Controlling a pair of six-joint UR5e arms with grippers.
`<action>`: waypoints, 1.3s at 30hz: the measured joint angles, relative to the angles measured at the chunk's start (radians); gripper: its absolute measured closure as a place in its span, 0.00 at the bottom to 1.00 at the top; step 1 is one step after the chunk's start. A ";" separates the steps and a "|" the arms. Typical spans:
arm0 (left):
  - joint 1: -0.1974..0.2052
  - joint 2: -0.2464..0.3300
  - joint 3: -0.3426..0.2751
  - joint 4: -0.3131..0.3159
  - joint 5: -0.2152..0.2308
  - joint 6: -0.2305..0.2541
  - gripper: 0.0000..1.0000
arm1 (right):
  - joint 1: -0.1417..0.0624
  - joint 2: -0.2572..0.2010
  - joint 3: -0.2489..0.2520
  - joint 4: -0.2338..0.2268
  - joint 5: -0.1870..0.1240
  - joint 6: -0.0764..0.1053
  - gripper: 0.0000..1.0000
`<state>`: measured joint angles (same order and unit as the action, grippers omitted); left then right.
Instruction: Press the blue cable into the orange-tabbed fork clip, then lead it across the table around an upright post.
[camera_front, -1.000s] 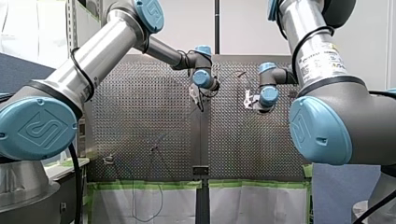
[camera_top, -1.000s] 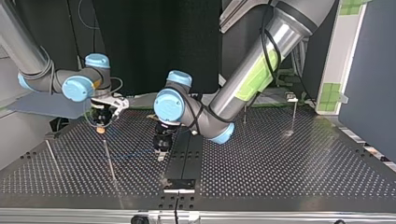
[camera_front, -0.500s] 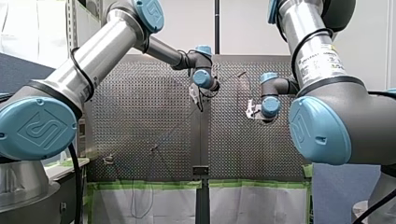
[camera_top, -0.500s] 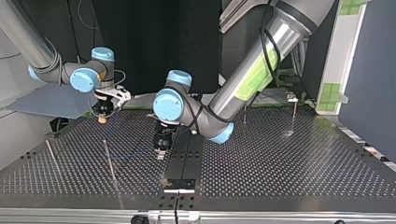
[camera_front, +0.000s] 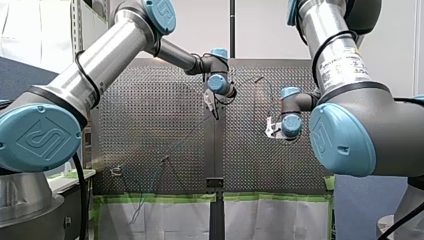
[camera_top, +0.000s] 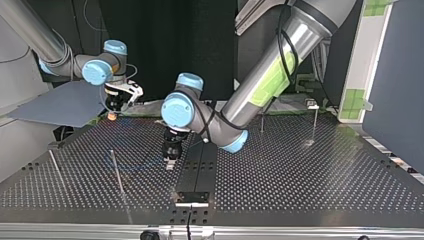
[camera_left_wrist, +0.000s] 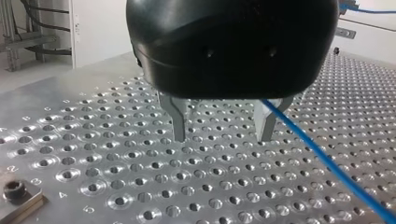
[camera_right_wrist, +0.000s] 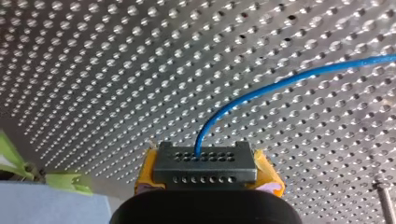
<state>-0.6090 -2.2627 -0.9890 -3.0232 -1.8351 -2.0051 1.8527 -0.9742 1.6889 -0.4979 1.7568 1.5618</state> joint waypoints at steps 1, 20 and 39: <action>-0.001 0.000 0.000 0.000 -0.003 0.000 0.28 | 0.000 0.000 0.013 -0.013 0.001 0.000 1.00; -0.003 0.001 0.000 -0.008 -0.012 -0.001 0.28 | 0.008 0.006 0.192 -0.192 0.013 0.008 1.00; -0.003 0.000 0.000 -0.008 -0.013 -0.003 0.28 | 0.029 0.148 0.295 -0.369 0.042 -0.022 1.00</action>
<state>-0.6124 -2.2623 -0.9890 -3.0315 -1.8486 -2.0077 1.8815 -0.8265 1.9835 -0.8666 1.7992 1.5399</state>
